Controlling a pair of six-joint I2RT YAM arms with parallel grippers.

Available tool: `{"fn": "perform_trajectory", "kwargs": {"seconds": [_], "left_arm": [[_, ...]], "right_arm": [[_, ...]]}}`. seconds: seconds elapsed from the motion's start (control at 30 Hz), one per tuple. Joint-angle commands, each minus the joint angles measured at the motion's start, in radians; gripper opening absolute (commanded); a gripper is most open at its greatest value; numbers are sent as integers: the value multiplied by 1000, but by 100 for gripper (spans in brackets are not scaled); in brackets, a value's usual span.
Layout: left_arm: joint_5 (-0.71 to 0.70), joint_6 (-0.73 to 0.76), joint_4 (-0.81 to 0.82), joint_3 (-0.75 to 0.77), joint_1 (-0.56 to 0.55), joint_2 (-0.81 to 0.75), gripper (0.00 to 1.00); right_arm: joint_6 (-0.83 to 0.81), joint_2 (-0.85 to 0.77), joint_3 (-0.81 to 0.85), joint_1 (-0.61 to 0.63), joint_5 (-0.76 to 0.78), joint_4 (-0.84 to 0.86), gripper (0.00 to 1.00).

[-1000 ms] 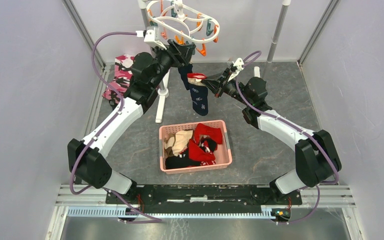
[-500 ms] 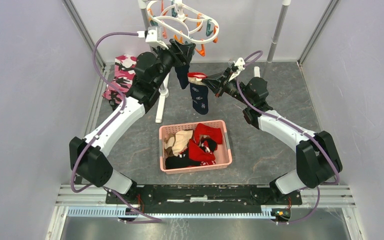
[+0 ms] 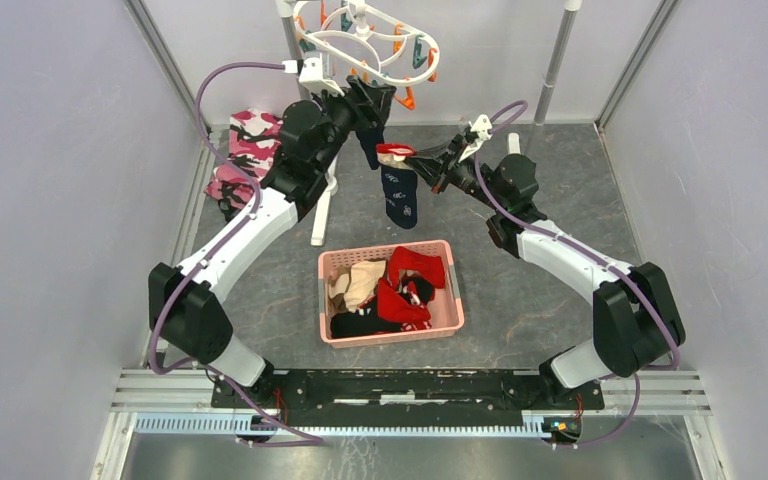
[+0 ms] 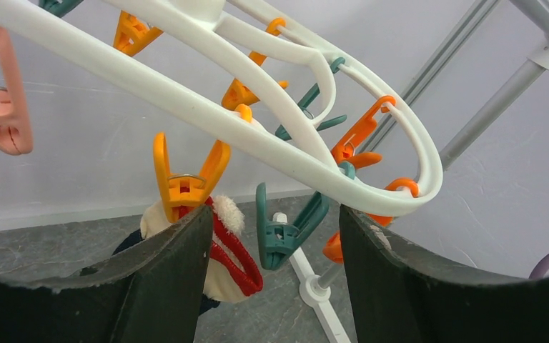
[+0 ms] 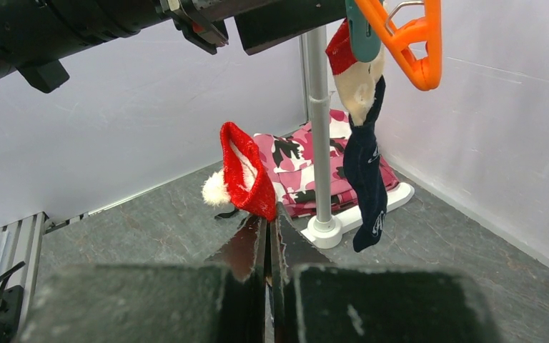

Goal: Clip the socks to the hanger
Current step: Open the clamp at the hanger.

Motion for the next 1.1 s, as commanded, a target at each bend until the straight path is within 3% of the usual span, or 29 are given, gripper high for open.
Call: {"fn": "perform_trajectory", "kwargs": {"seconds": [0.0,0.33,1.07], "left_arm": [[-28,25,66,46,-7,14,71],[-59,24,106,49,-12,29,65],[-32,10,89,38,-13,-17,28]], "right_arm": [[12,-32,-4,-5,-3,50,0],[15,-32,-3,-8,-4,54,0],[4,-17,20,-19,27,32,0]]}}
